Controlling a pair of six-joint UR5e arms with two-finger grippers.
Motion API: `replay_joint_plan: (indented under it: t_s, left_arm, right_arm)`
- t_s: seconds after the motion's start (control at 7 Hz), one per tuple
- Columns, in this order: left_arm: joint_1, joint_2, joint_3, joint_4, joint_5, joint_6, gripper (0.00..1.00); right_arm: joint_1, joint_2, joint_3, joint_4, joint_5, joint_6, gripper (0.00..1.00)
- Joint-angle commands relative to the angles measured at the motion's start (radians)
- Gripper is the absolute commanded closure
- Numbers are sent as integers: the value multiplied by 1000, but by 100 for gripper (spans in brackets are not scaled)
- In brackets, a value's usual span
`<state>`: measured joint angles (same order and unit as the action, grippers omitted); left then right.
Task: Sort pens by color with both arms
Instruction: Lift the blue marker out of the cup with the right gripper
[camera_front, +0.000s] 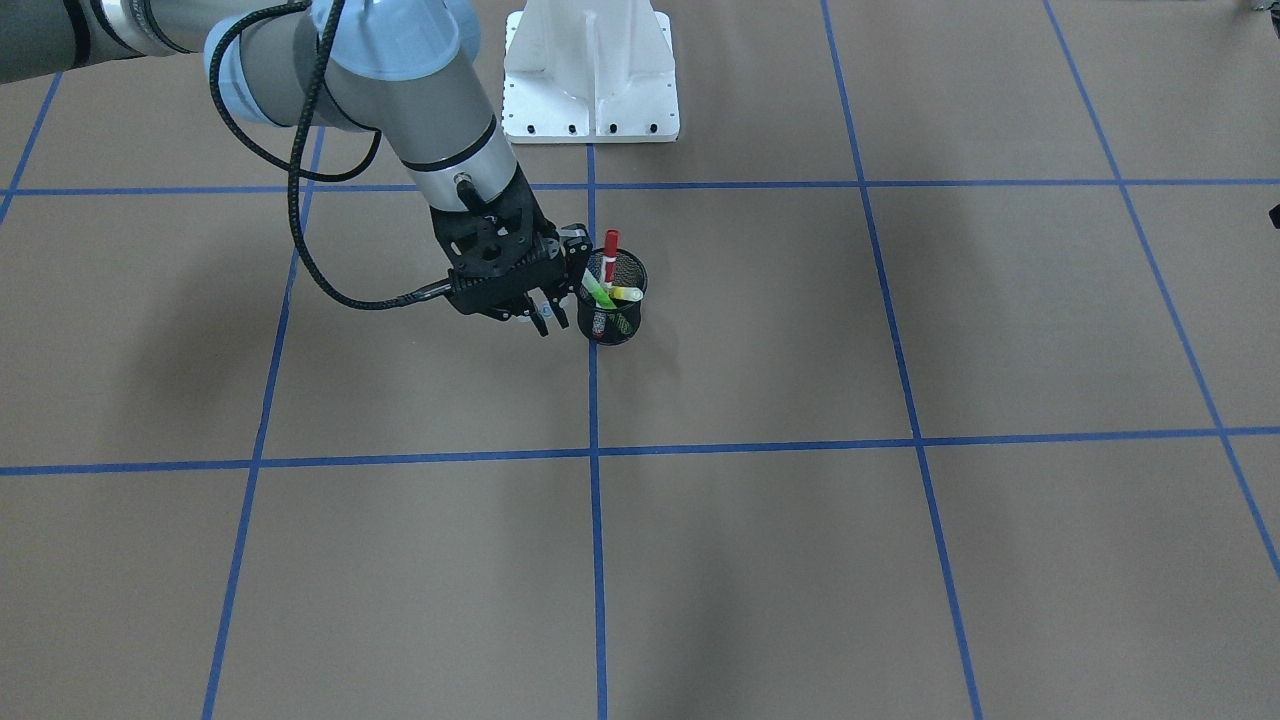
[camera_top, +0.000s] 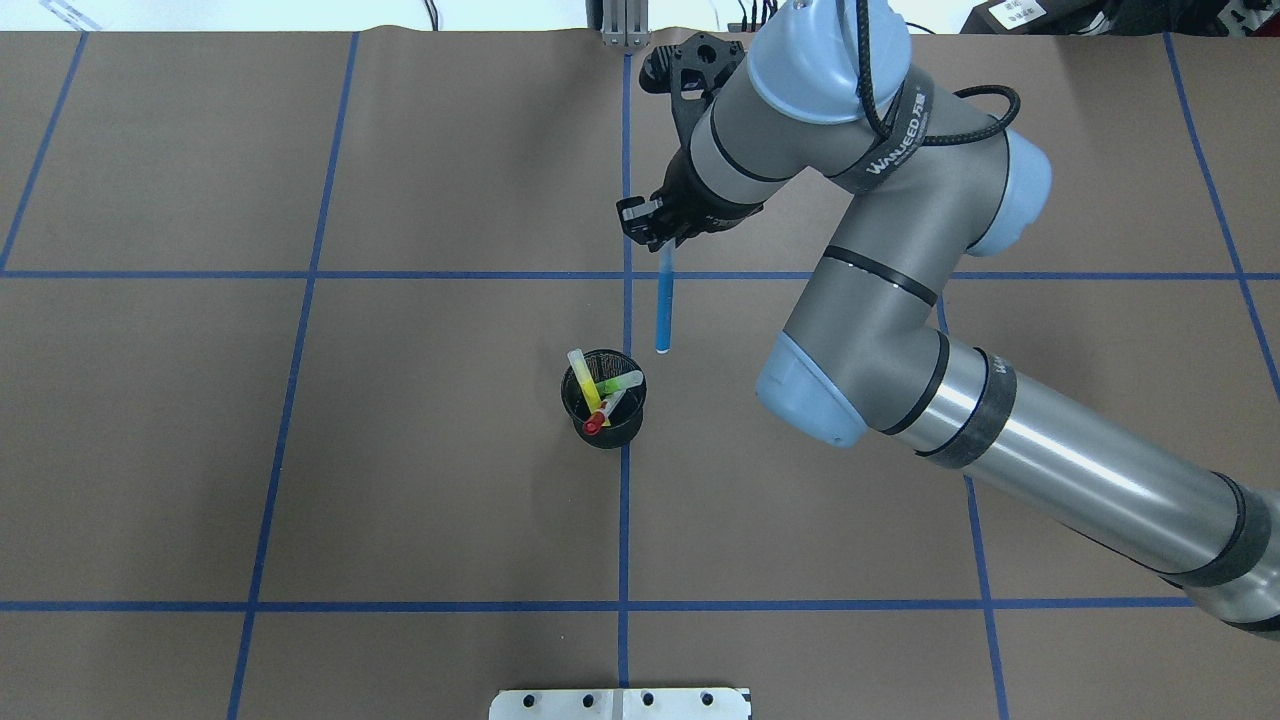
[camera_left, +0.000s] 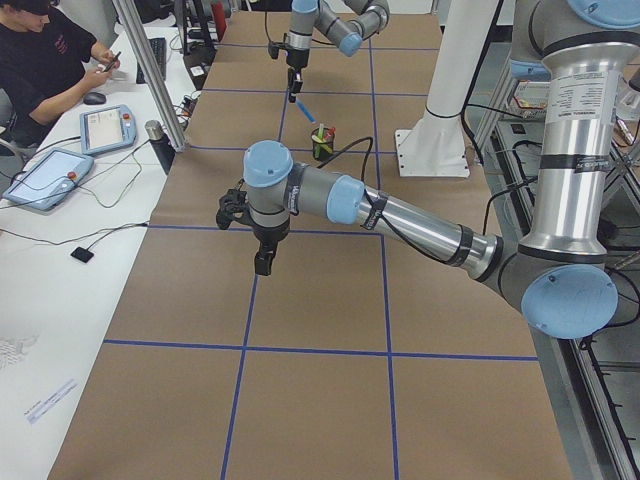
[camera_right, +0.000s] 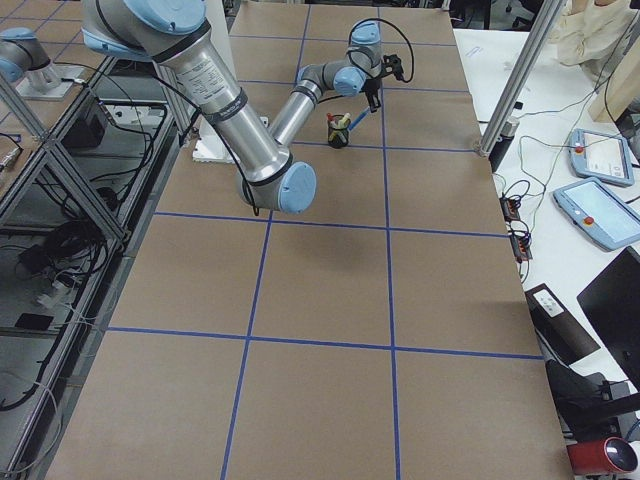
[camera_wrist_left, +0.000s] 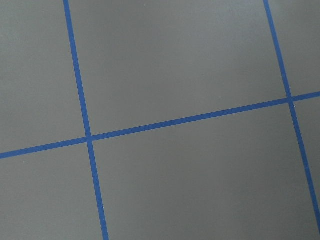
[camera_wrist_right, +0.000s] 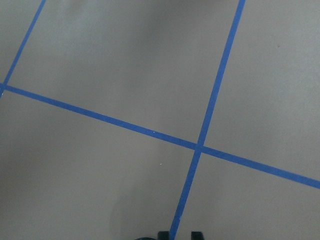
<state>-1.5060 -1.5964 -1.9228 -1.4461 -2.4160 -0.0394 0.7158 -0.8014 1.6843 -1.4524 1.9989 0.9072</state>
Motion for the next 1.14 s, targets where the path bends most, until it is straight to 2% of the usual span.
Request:
replay_joint_plan:
  t_s: [0.0, 0.43, 0.71, 1.0]
  left_arm:
    - [7, -1, 1, -5, 0, -5, 1]
    - [21, -17, -2, -7, 0, -40, 1]
    - [52, -25, -2, -66, -2, -132, 1]
    - [139, -56, -4, -156, -2, -311, 1]
  right_arm:
    - [14, -5, -6, -16, 26, 1, 88]
    - [10, -7, -84, -77, 82, -40, 87]
    - [7, 16, -162, -71, 83, -85, 88]
    - [25, 126, -300, -68, 78, -91, 88]
